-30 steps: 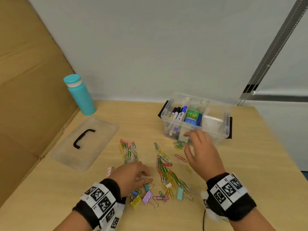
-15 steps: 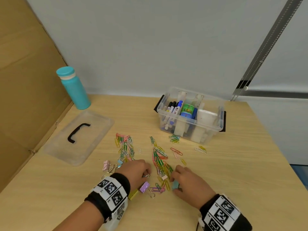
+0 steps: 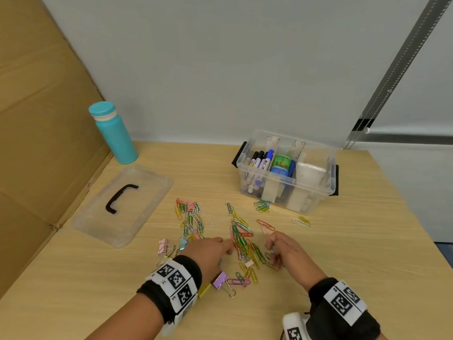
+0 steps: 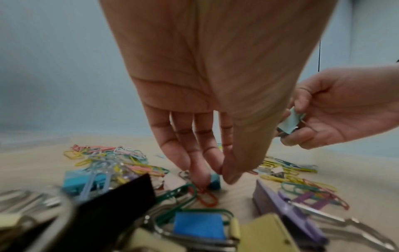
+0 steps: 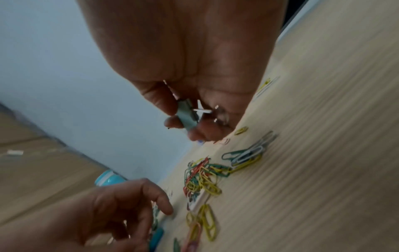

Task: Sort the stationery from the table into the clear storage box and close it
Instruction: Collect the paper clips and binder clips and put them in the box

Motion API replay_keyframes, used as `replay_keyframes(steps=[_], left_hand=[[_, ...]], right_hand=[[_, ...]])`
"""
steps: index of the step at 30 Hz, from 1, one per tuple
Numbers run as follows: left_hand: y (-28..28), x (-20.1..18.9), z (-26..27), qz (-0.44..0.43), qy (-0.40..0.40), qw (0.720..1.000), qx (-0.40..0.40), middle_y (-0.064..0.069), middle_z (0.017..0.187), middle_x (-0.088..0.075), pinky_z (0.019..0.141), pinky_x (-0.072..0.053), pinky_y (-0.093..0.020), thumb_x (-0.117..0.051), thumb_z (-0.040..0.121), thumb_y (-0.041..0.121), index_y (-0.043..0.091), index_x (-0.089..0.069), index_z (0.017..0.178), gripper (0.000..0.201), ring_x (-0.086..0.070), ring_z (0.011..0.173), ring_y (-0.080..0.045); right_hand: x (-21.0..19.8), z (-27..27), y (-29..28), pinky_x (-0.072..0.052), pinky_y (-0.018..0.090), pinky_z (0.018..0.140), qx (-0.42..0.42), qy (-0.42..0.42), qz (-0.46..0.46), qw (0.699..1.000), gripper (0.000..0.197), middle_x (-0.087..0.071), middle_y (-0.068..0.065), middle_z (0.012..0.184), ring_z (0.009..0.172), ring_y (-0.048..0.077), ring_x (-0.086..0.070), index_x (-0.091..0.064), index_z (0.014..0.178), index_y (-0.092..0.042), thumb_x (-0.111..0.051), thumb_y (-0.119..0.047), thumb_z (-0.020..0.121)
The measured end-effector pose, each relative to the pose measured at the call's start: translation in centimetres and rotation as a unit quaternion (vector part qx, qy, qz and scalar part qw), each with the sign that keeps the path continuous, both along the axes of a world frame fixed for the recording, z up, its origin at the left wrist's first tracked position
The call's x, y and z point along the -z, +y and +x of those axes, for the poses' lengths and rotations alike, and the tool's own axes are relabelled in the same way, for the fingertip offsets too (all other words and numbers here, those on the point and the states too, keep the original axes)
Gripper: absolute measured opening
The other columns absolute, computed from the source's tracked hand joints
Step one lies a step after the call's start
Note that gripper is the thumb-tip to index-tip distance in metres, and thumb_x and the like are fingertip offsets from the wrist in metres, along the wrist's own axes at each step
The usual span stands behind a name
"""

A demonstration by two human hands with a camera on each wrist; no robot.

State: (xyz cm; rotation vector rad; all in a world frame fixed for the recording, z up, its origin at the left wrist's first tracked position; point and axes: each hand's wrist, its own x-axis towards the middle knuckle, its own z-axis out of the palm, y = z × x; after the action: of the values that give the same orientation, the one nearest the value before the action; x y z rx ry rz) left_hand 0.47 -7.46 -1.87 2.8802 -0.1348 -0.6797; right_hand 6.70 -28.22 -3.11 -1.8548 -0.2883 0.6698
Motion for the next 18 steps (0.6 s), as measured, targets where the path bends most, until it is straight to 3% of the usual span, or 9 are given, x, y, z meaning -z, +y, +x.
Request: replay_keyframes(steps=[2,4,6,8,10,14,18], left_hand=[[0.3,0.1,0.0,-0.002,0.004,1.0,0.003,0.002,0.098,-0.048,0.072,-0.042,-0.032,-0.047,0.087,0.009,0.023,-0.048,0.119,0.035,-0.05,0.084,-0.02],[0.6,0.3,0.1,-0.008,0.005,1.0,0.003,0.002,0.096,-0.044,0.071,-0.039,-0.03,-0.045,0.087,0.006,0.019,-0.051,0.115,0.031,-0.044,0.081,-0.018],[0.8,0.4,0.3,-0.011,0.006,1.0,-0.001,-0.001,0.098,-0.048,0.07,-0.037,-0.028,-0.044,0.086,0.003,0.016,-0.056,0.109,0.029,-0.046,0.081,-0.019],[1.1,0.4,0.5,-0.011,0.006,1.0,-0.001,-0.001,0.098,-0.049,0.071,-0.038,-0.027,-0.045,0.085,0.001,0.014,-0.059,0.105,0.027,-0.054,0.088,-0.023],[1.4,0.3,0.7,-0.017,-0.002,1.0,-0.004,0.001,0.098,-0.044,0.071,-0.037,-0.026,-0.049,0.086,0.003,0.014,-0.059,0.105,0.024,-0.057,0.094,-0.024],[2.8,0.2,0.3,-0.017,-0.019,1.0,-0.009,0.002,0.113,-0.046,0.075,-0.041,-0.026,-0.06,0.085,0.013,0.02,-0.054,0.112,0.029,-0.053,0.1,-0.019],[3.5,0.5,0.1,-0.034,-0.025,0.999,-0.01,0.003,0.118,-0.048,0.083,-0.044,-0.027,-0.061,0.085,0.016,0.023,-0.05,0.118,0.035,-0.051,0.103,-0.016]], right_hand=[[0.1,-0.4,0.3,-0.032,0.023,0.06,-0.046,-0.052,-0.048,0.996,0.019,-0.043,-0.002,0.072,0.064,0.01,-0.039,-0.047,0.077,-0.016,-0.036,-0.025,0.089],[0.6,-0.9,0.8,-0.034,0.022,0.062,-0.083,-0.12,-0.112,0.983,0.019,-0.046,-0.005,0.075,0.067,0.008,-0.041,-0.046,0.077,-0.018,-0.046,-0.025,0.094],[1.1,-1.4,1.5,-0.037,0.02,0.06,-0.103,-0.188,-0.189,0.958,0.018,-0.053,-0.007,0.079,0.068,0.008,-0.047,-0.049,0.082,-0.021,-0.056,-0.036,0.09],[1.4,-1.8,2.2,-0.039,0.023,0.06,-0.129,-0.228,-0.285,0.922,0.027,-0.054,-0.007,0.088,0.071,0.011,-0.049,-0.046,0.089,-0.024,-0.056,-0.048,0.087],[1.4,-2.0,2.8,-0.042,0.029,0.064,-0.14,-0.24,-0.342,0.898,0.03,-0.052,-0.006,0.094,0.075,0.015,-0.049,-0.042,0.095,-0.024,-0.054,-0.05,0.087],[1.3,-2.2,3.3,-0.045,0.032,0.069,-0.133,-0.254,-0.364,0.886,0.03,-0.055,0.0,0.103,0.076,0.016,-0.046,-0.045,0.107,-0.018,-0.049,-0.043,0.091],[1.2,-2.1,3.3,-0.042,0.029,0.065,-0.124,-0.226,-0.355,0.898,0.031,-0.055,-0.001,0.101,0.077,0.016,-0.049,-0.046,0.107,-0.019,-0.052,-0.042,0.088]])
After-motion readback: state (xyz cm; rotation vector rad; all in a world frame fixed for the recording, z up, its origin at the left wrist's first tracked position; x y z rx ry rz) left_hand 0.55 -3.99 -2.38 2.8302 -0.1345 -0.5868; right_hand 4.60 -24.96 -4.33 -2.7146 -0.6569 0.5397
